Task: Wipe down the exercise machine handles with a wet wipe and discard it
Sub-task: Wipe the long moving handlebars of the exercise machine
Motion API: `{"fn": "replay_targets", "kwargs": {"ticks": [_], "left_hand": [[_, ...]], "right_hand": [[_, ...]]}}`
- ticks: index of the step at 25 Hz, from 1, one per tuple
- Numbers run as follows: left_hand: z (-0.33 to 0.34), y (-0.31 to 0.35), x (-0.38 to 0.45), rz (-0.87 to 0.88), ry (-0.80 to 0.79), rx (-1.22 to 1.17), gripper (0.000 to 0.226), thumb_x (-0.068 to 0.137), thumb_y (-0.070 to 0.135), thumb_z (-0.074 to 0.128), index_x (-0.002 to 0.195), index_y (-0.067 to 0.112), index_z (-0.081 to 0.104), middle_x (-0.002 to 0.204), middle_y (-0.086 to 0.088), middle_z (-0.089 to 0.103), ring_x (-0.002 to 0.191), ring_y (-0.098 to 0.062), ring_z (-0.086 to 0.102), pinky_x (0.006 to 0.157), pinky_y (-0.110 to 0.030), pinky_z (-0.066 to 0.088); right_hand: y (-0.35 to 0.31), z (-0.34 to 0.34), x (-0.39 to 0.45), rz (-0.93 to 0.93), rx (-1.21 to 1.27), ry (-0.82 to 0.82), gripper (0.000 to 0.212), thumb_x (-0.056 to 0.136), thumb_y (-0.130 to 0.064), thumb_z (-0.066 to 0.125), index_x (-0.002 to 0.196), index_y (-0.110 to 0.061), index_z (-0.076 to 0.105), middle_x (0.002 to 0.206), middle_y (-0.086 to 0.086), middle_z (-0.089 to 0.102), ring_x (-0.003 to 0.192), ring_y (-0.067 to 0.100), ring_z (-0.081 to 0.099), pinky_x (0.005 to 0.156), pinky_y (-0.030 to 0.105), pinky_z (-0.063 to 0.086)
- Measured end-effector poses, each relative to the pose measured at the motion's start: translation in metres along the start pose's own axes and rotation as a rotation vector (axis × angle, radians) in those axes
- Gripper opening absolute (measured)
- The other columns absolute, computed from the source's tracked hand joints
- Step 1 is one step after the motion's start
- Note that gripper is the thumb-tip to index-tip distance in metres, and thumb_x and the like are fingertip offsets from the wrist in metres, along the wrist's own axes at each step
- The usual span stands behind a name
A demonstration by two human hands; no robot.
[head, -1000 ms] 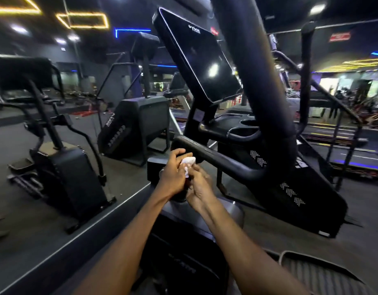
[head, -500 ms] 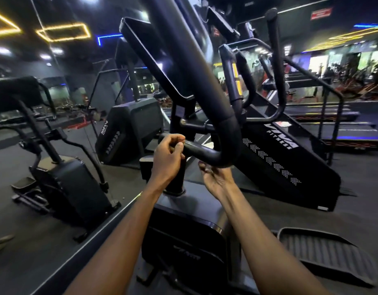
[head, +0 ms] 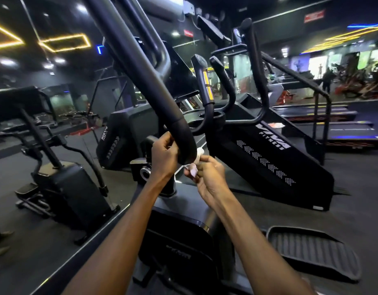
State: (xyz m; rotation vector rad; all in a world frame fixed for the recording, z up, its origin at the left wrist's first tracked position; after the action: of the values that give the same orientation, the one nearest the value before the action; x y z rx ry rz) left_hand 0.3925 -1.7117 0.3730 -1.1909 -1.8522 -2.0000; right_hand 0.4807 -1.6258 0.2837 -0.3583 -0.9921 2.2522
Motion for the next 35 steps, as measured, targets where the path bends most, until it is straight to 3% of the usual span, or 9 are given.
{"fn": "replay_targets", "kwargs": {"ticks": [3, 7, 9, 13, 15, 19, 23, 28, 35], "left_hand": [[0.001, 0.006, -0.01, -0.122, 0.171, -0.126, 0.015, 0.076, 0.017, 0.055, 0.076, 0.011, 0.069, 0.079, -0.029, 0.065, 0.07, -0.031, 0.057, 0.059, -0.046, 0.046], [-0.001, 0.018, -0.033, -0.186, 0.416, -0.247, 0.014, 0.074, 0.024, 0.053, 0.068, 0.019, 0.064, 0.071, -0.016, 0.058, 0.067, -0.027, 0.05, 0.058, -0.034, 0.039], [-0.004, 0.027, -0.044, -0.165, 0.487, -0.203, 0.02, 0.08, 0.02, 0.049, 0.063, 0.023, 0.059, 0.064, -0.004, 0.053, 0.061, -0.02, 0.046, 0.056, -0.031, 0.035], [-0.004, 0.031, -0.052, -0.194, 0.555, -0.294, 0.02, 0.086, 0.008, 0.044, 0.094, -0.001, 0.061, 0.075, -0.014, 0.047, 0.065, -0.029, 0.041, 0.057, -0.039, 0.034], [-0.003, 0.038, -0.053, -0.181, 0.573, -0.366, 0.022, 0.09, 0.012, 0.045, 0.097, 0.0, 0.063, 0.086, -0.017, 0.053, 0.079, -0.031, 0.048, 0.07, -0.043, 0.039], [-0.016, 0.066, -0.052, -0.074, 0.618, -0.271, 0.027, 0.1, 0.011, 0.041, 0.078, 0.014, 0.057, 0.073, -0.004, 0.057, 0.07, -0.018, 0.053, 0.064, -0.034, 0.043], [-0.024, 0.089, -0.049, -0.037, 0.65, -0.192, 0.02, 0.1, 0.014, 0.043, 0.084, 0.014, 0.056, 0.064, 0.011, 0.058, 0.057, -0.003, 0.051, 0.051, -0.021, 0.043], [-0.045, 0.116, -0.037, -0.006, 0.697, -0.098, 0.008, 0.095, 0.009, 0.054, 0.101, 0.011, 0.059, 0.092, -0.008, 0.065, 0.081, -0.023, 0.058, 0.074, -0.042, 0.047], [-0.05, 0.127, -0.043, -0.005, 0.675, 0.051, 0.02, 0.091, 0.008, 0.057, 0.09, 0.028, 0.058, 0.087, 0.005, 0.065, 0.075, -0.008, 0.062, 0.081, -0.044, 0.056]], "right_hand": [[-0.032, 0.007, -0.01, -0.08, -0.088, -0.088, 0.031, 0.076, 0.024, 0.04, 0.082, -0.004, 0.05, 0.055, 0.008, 0.062, 0.057, 0.023, 0.072, 0.047, 0.03, 0.056], [-0.072, 0.017, -0.018, -0.232, -0.577, -0.084, 0.014, 0.079, -0.003, 0.06, 0.067, -0.008, 0.06, 0.068, 0.012, 0.071, 0.07, 0.032, 0.071, 0.07, 0.048, 0.06], [-0.093, 0.023, -0.03, -0.374, -0.769, -0.084, 0.014, 0.075, -0.004, 0.056, 0.062, -0.007, 0.057, 0.058, 0.004, 0.063, 0.063, 0.024, 0.062, 0.064, 0.037, 0.054], [-0.135, 0.068, -0.049, -0.606, -0.9, -0.157, 0.017, 0.075, -0.003, 0.056, 0.059, -0.006, 0.054, 0.052, 0.003, 0.053, 0.054, 0.017, 0.054, 0.053, 0.023, 0.042], [-0.145, 0.085, -0.057, -0.682, -0.927, -0.195, 0.016, 0.079, -0.007, 0.06, 0.067, -0.016, 0.064, 0.063, -0.005, 0.057, 0.059, 0.007, 0.054, 0.052, 0.011, 0.035], [-0.15, 0.083, -0.078, -0.886, -0.977, -0.146, 0.024, 0.089, -0.015, 0.063, 0.111, -0.015, 0.075, 0.093, 0.008, 0.062, 0.085, 0.028, 0.062, 0.073, 0.027, 0.041], [-0.176, 0.142, -0.085, -1.1, -0.93, -0.323, 0.028, 0.085, -0.004, 0.064, 0.11, -0.01, 0.075, 0.087, 0.012, 0.059, 0.075, 0.029, 0.059, 0.072, 0.035, 0.047], [-0.168, 0.135, -0.088, -1.202, -0.856, -0.349, 0.034, 0.088, -0.003, 0.064, 0.12, -0.013, 0.072, 0.086, 0.005, 0.052, 0.071, 0.014, 0.048, 0.068, 0.017, 0.038], [-0.163, 0.147, -0.084, -1.101, -1.0, -0.354, 0.043, 0.091, -0.011, 0.056, 0.133, -0.017, 0.062, 0.09, 0.011, 0.06, 0.079, 0.03, 0.059, 0.074, 0.037, 0.049]]}}
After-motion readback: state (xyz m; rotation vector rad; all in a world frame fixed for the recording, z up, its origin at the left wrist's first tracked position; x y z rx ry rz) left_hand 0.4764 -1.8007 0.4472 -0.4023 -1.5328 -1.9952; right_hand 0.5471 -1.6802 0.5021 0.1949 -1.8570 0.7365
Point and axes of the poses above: each hand's wrist, its own x-axis towards the middle knuckle, its own z-axis out of the palm, y = z × x, the point moved 10 cm from there along x, towards the middle knuckle
